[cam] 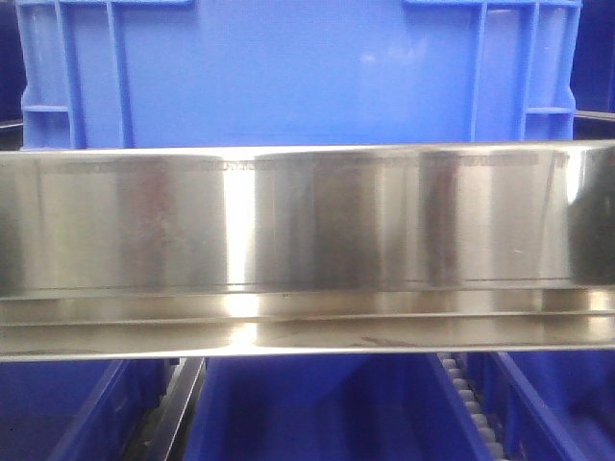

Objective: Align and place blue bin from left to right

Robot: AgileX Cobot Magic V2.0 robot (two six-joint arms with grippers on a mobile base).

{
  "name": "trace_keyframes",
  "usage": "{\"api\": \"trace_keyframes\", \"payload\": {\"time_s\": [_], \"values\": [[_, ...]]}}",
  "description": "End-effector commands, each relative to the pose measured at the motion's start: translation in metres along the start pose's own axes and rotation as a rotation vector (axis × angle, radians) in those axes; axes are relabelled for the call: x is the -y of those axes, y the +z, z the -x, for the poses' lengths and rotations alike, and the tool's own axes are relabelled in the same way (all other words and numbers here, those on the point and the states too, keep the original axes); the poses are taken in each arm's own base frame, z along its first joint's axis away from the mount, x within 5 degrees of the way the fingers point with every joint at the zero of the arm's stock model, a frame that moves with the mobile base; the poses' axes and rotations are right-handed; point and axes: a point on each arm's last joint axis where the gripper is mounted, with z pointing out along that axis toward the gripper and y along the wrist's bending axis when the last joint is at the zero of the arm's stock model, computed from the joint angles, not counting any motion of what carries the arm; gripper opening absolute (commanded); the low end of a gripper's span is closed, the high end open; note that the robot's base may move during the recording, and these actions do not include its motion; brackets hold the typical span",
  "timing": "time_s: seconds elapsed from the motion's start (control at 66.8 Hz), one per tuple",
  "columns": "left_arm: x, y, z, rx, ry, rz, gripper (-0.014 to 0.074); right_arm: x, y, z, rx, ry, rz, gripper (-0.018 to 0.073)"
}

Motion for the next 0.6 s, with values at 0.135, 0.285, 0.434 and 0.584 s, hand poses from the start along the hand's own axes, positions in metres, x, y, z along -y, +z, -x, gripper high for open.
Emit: {"api": "trace_keyframes", "payload": {"time_s": [0.135, 0.285, 0.434, 0.584], "values": [[0.019, 0.022, 0.011, -0.015, -0.046, 0.038, -0.0111, -0.036, 0.020, 0.018, -0.054, -0.031, -0.036, -0.0058], [0.020, 0.032, 0.006, -0.047, -0.049, 0.044, -0.0111, -0.054, 0.034, 0.022, -0.106, -0.029, -0.065, -0.0058], [0.020, 0.032, 0.007, -0.038, -0.045, 0.046, -0.0111, -0.065, 0.050, 0.021, -0.147, -0.051, -0.097, -0.0058], [0.020, 0.032, 0.007, -0.036, -0.041, 0.050, -0.0111, -0.068, 0.048, 0.026, -0.120, -0.049, -0.086, -0.0058]]}}
